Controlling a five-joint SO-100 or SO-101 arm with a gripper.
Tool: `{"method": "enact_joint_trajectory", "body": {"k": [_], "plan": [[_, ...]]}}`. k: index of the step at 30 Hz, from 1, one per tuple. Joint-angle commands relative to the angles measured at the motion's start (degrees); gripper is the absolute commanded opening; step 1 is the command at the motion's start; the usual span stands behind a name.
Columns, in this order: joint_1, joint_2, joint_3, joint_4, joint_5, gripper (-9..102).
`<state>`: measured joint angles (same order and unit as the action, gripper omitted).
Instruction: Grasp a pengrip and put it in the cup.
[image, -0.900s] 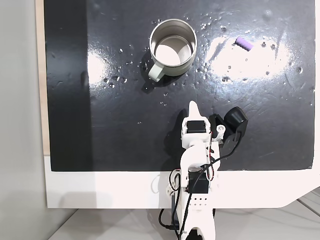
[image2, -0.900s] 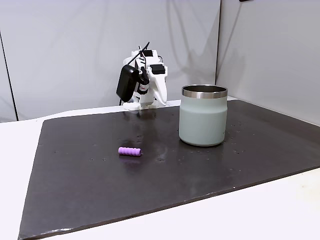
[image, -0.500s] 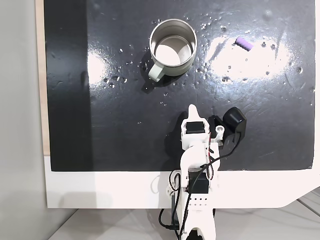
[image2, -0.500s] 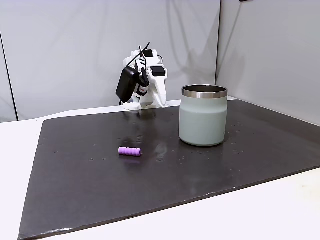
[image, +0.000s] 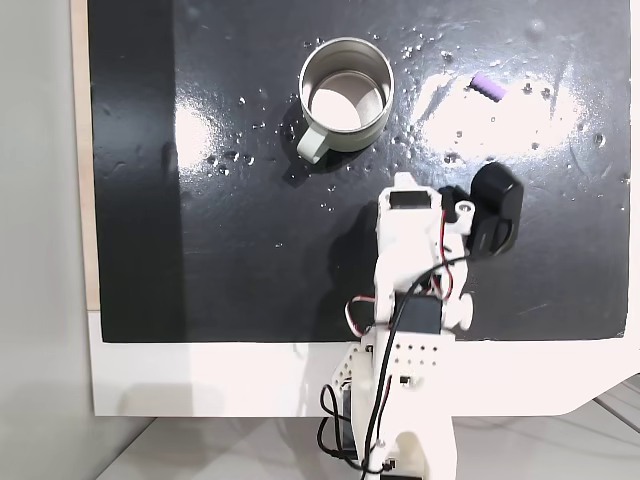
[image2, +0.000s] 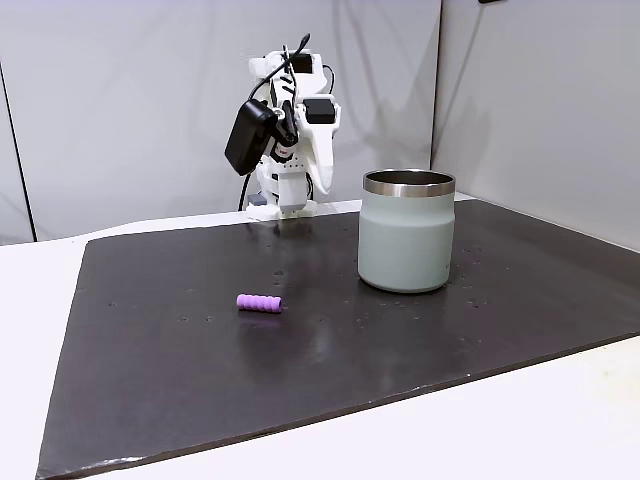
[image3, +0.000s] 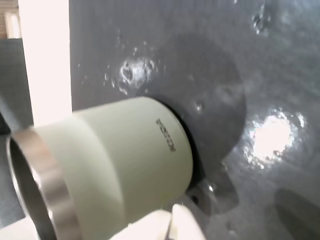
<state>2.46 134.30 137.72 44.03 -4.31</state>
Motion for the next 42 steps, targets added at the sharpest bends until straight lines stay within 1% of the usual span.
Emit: {"method": "enact_joint_trajectory", "body": {"k": [1, 5, 11, 15, 18, 21, 26, 32, 42], "plan": [[1.49, -8.70, -11.25, -1.58, -0.35, 0], [3.52, -16.70, -20.92, 0.26, -0.88, 0], [4.31, -31.38, -40.25, 9.23, 1.49, 0], [4.75, -38.06, -49.57, 13.97, 2.46, 0], [5.36, -41.66, -54.49, 15.91, 2.99, 0], [6.42, -46.58, -61.70, 19.78, 4.39, 2], [7.65, -54.76, -71.81, 24.43, 5.19, 8], [9.32, -64.69, -80.16, 26.19, 5.01, 14], [10.11, -82.62, -95.54, 27.69, 1.93, 11]]}}
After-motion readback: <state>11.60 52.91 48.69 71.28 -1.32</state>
